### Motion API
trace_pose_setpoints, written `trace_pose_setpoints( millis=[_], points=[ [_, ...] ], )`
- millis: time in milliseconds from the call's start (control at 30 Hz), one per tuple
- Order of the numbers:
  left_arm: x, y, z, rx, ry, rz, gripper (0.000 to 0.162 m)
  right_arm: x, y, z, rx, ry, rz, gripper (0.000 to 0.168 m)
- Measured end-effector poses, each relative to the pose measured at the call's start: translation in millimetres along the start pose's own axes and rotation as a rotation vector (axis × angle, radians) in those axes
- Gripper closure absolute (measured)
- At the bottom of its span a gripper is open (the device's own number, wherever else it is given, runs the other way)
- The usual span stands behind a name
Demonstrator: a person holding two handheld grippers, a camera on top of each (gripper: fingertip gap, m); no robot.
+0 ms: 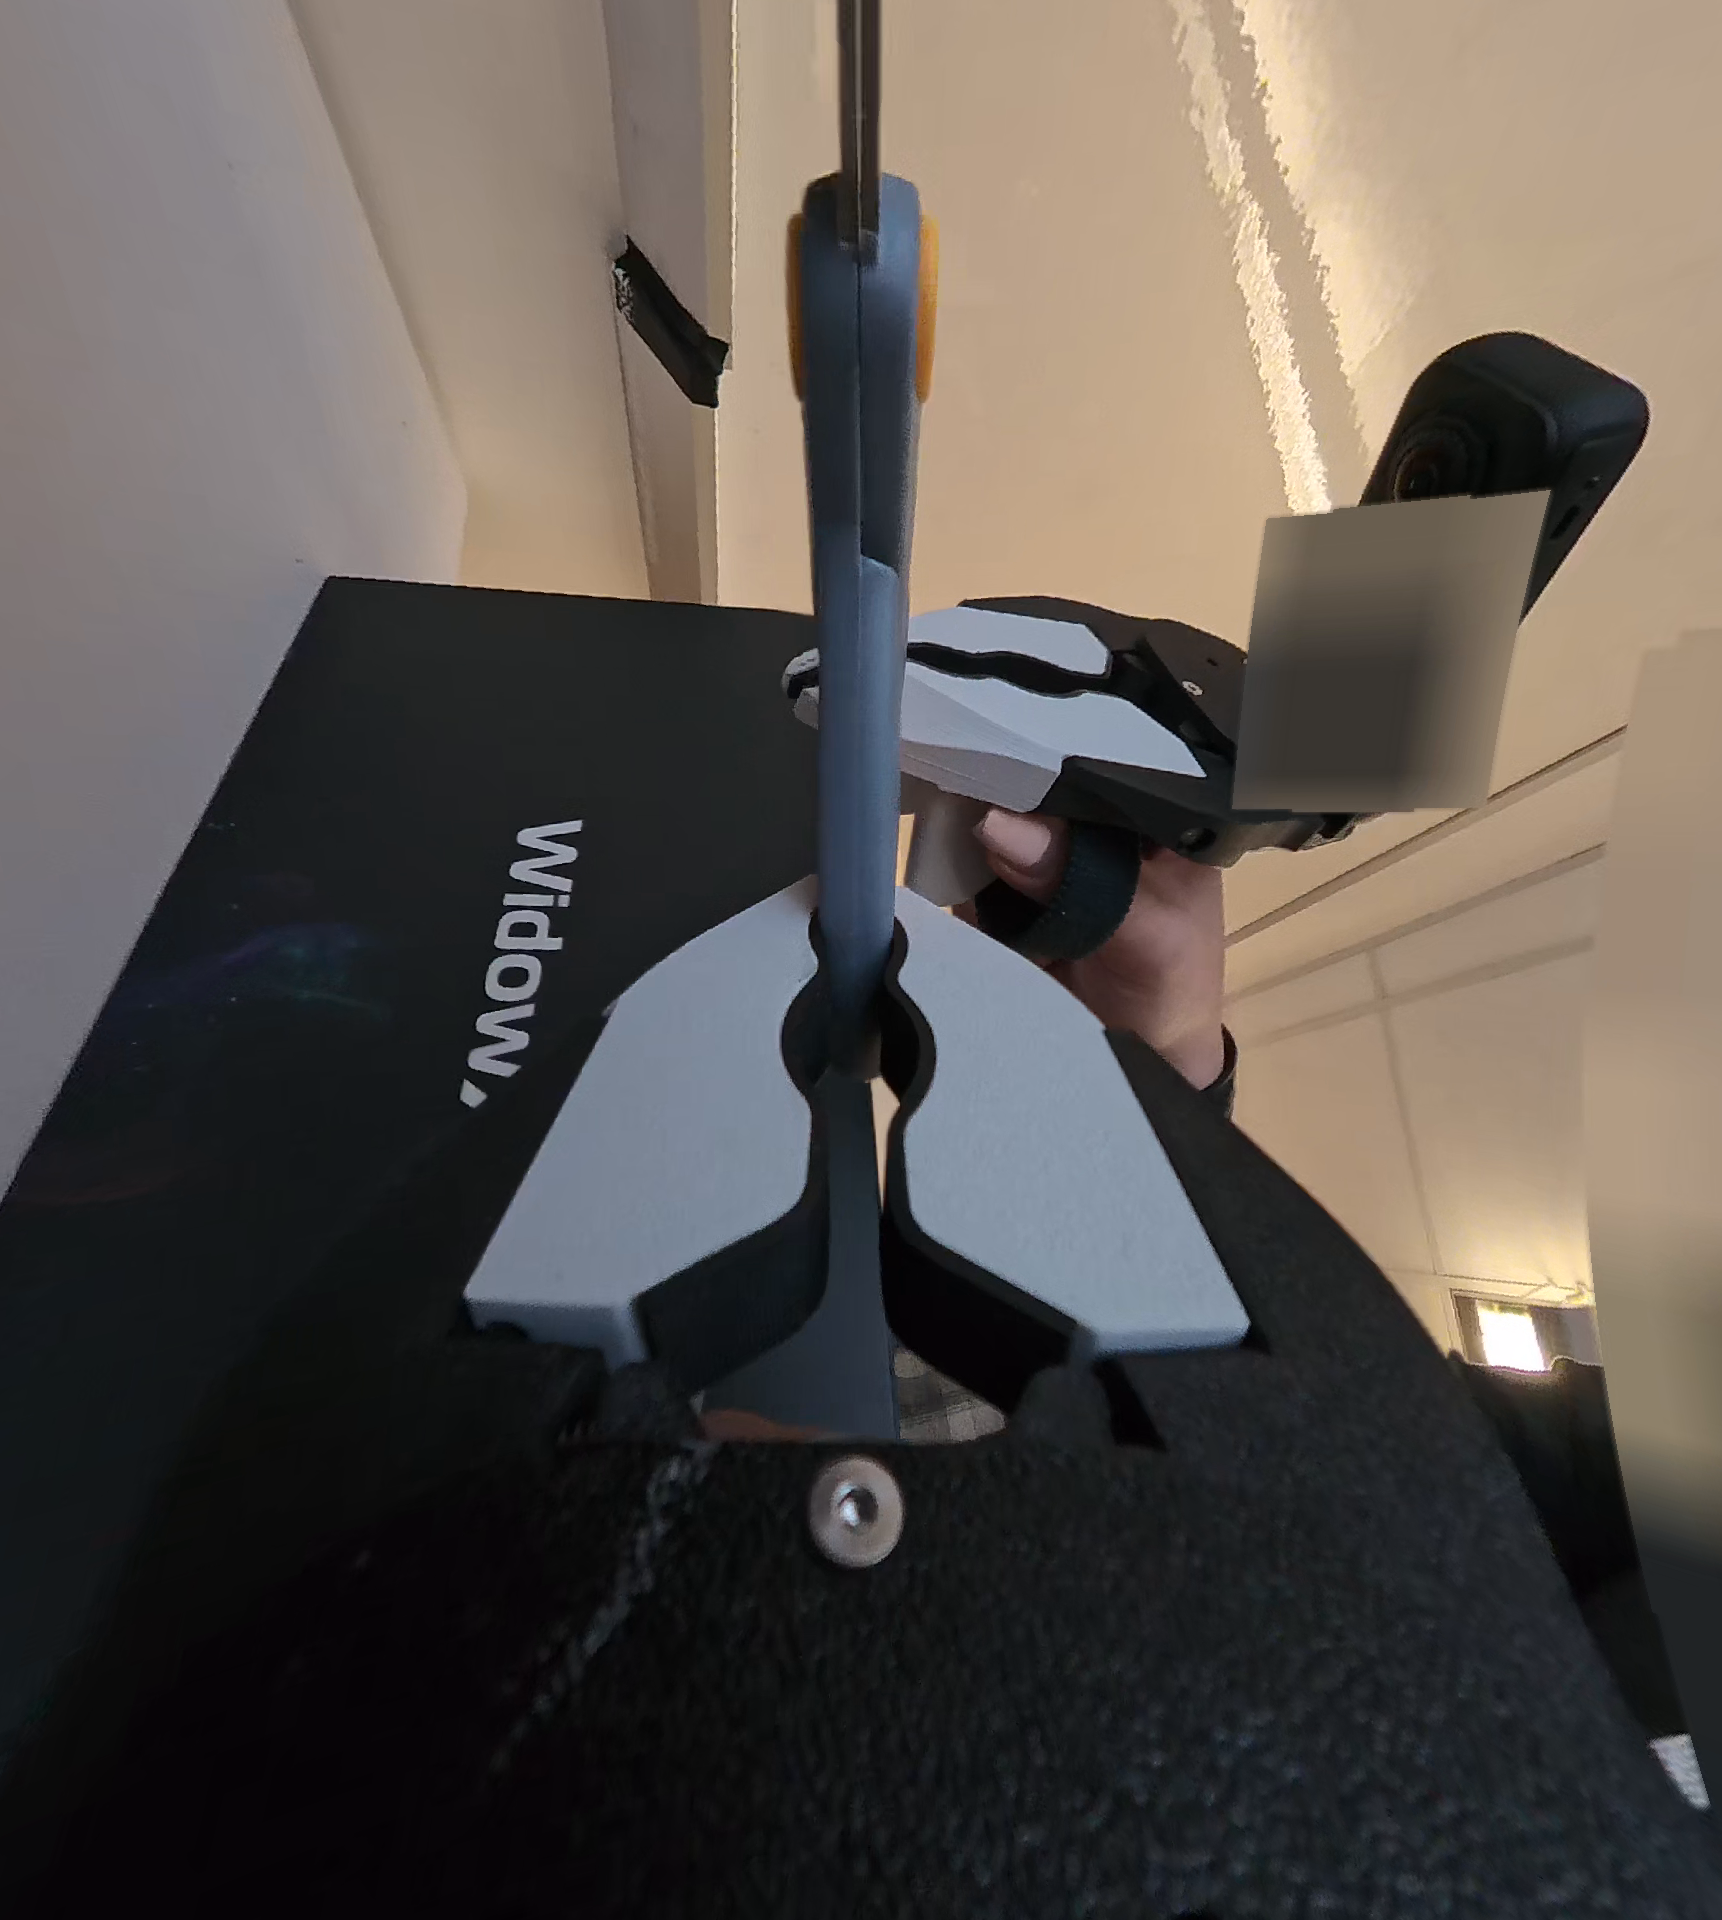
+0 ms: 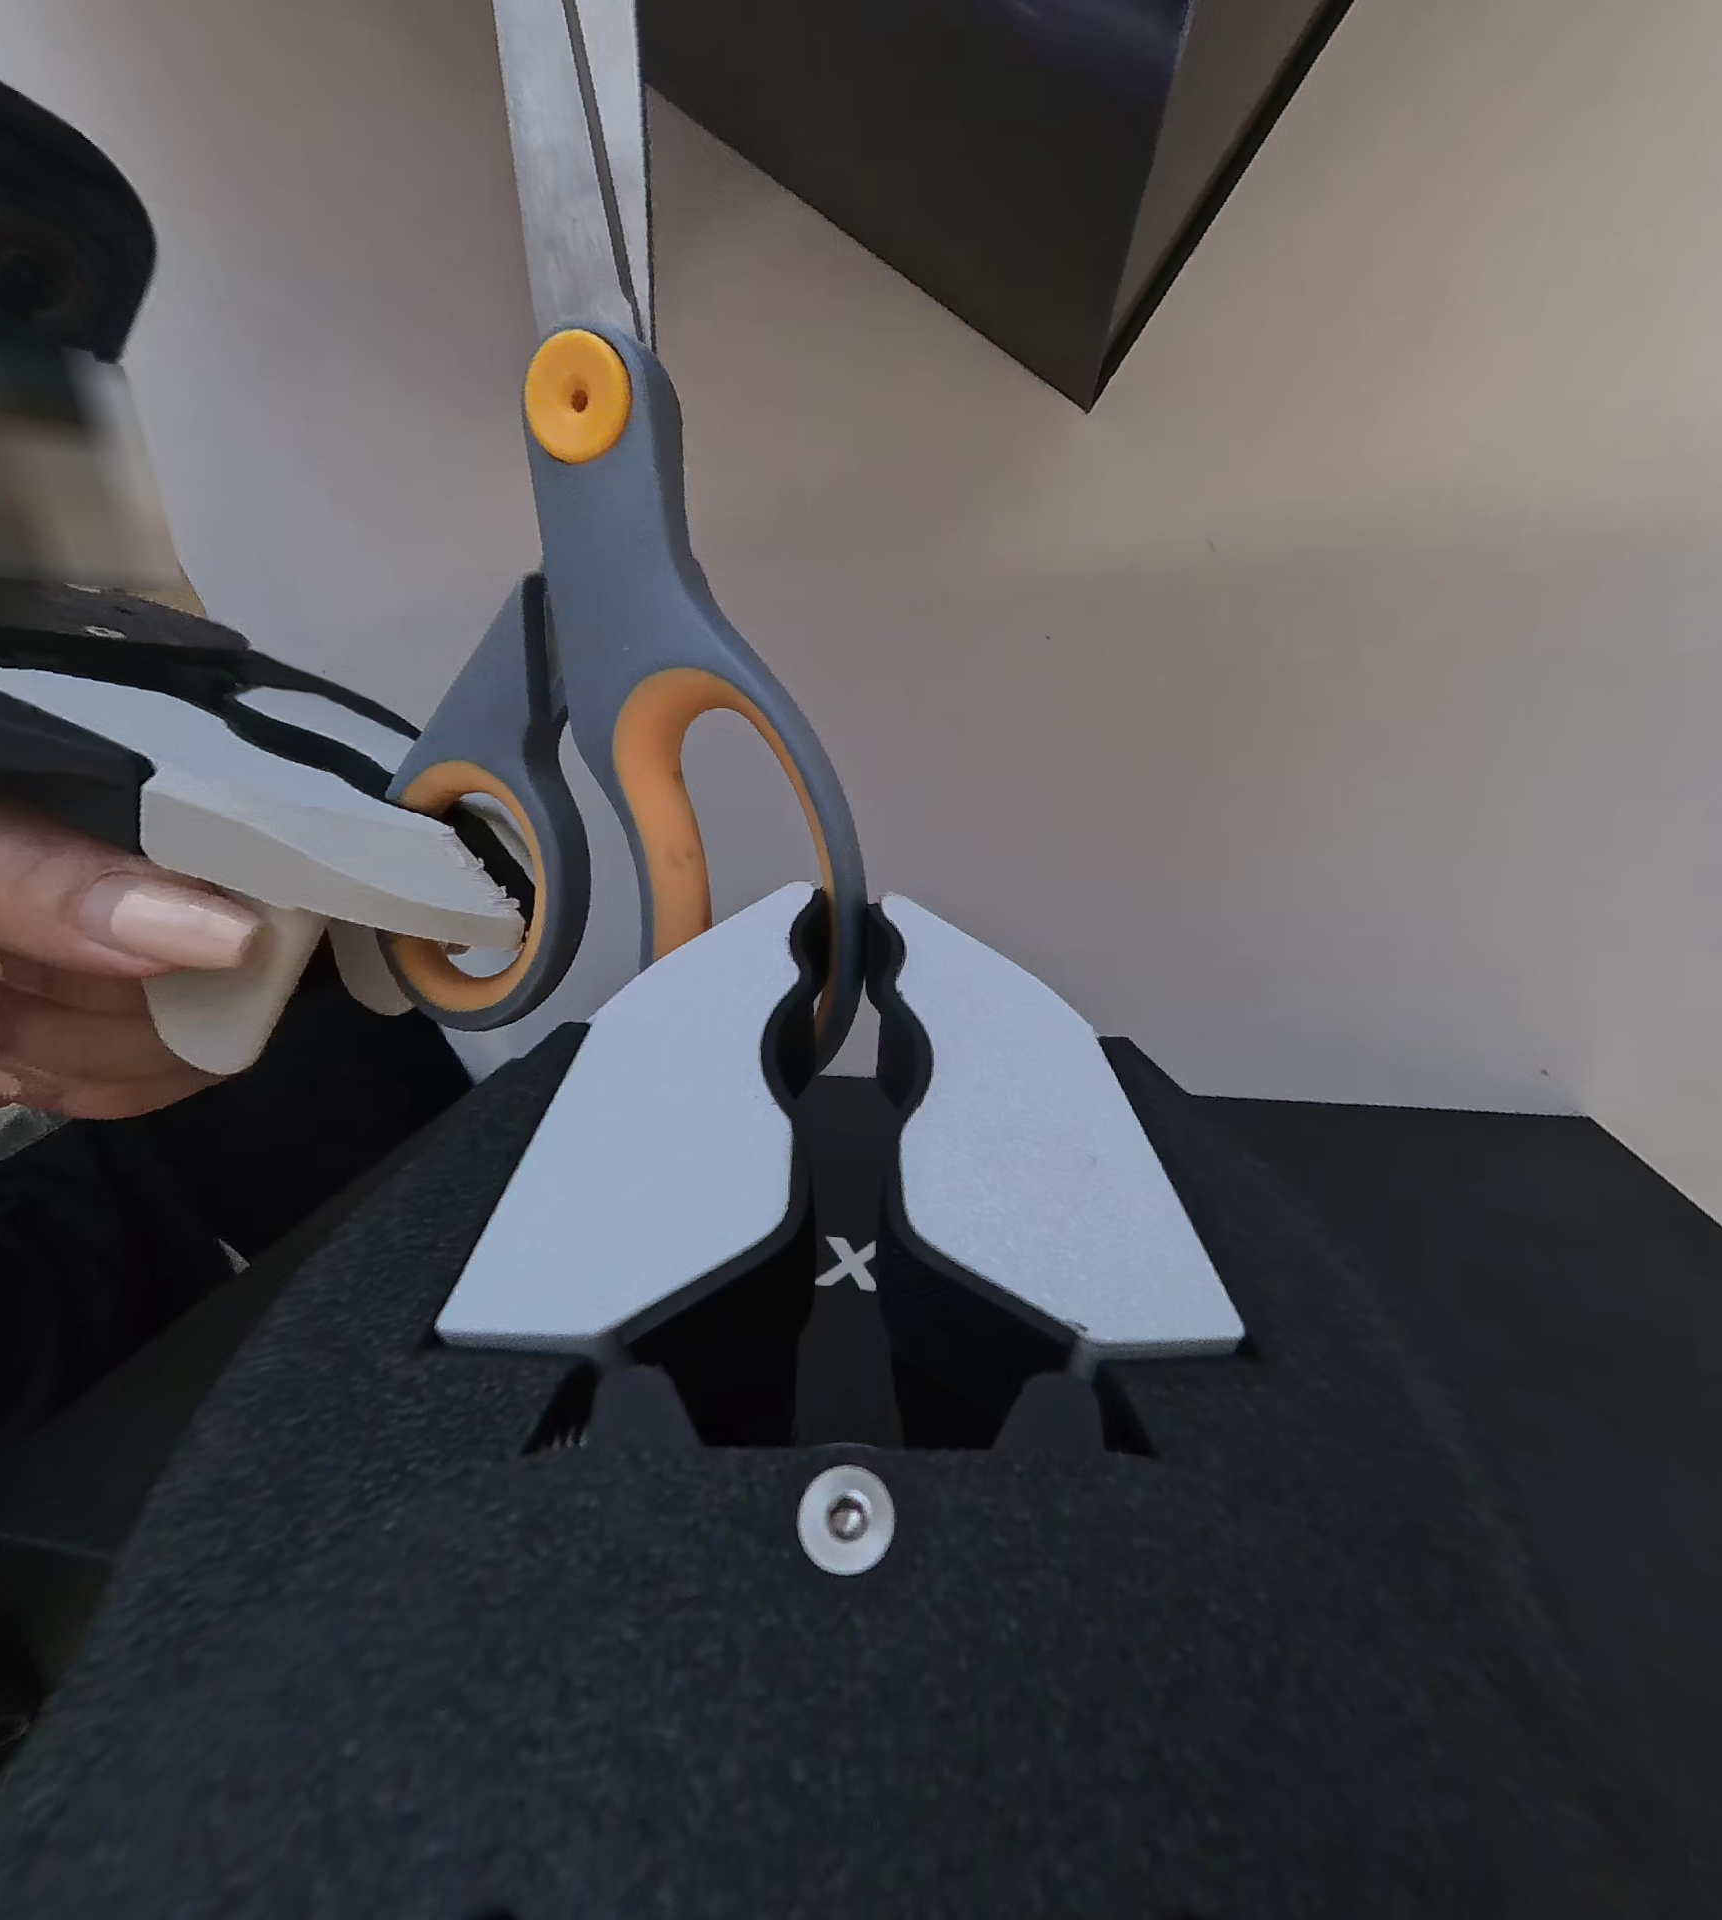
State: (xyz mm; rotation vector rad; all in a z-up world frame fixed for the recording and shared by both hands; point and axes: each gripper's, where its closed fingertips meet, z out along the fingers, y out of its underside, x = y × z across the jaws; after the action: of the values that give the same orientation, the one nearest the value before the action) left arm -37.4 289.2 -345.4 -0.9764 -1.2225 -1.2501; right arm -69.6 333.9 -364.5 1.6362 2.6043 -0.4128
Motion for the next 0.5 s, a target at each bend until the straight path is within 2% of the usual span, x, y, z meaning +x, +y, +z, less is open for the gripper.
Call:
trace_pose_setpoints(
  millis=[133, 300, 367, 500],
  points=[
    [-4.1, -0.6, -0.2, 0.002, -0.022, 0.033, 0.159, -0.2, 0.0, 2.2, -0.001, 0.005, -0.004, 0.162],
    [-4.6, -1.3, -0.8, 0.008, 0.028, -0.024, 0.159, 0.4, -1.1, 2.2, 0.006, 0.005, -0.006, 0.162],
    [-4.4, -1.4, -1.2, 0.012, -0.002, 0.041, 0.159, -0.5, -1.5, 2.3, 0.018, -0.007, -0.011, 0.162],
    [-5.7, -1.8, -3.9, 0.027, 0.007, 0.044, 0.159, -2.9, -1.7, 2.6, 0.033, -0.039, -0.019, 0.162]
  ],
)
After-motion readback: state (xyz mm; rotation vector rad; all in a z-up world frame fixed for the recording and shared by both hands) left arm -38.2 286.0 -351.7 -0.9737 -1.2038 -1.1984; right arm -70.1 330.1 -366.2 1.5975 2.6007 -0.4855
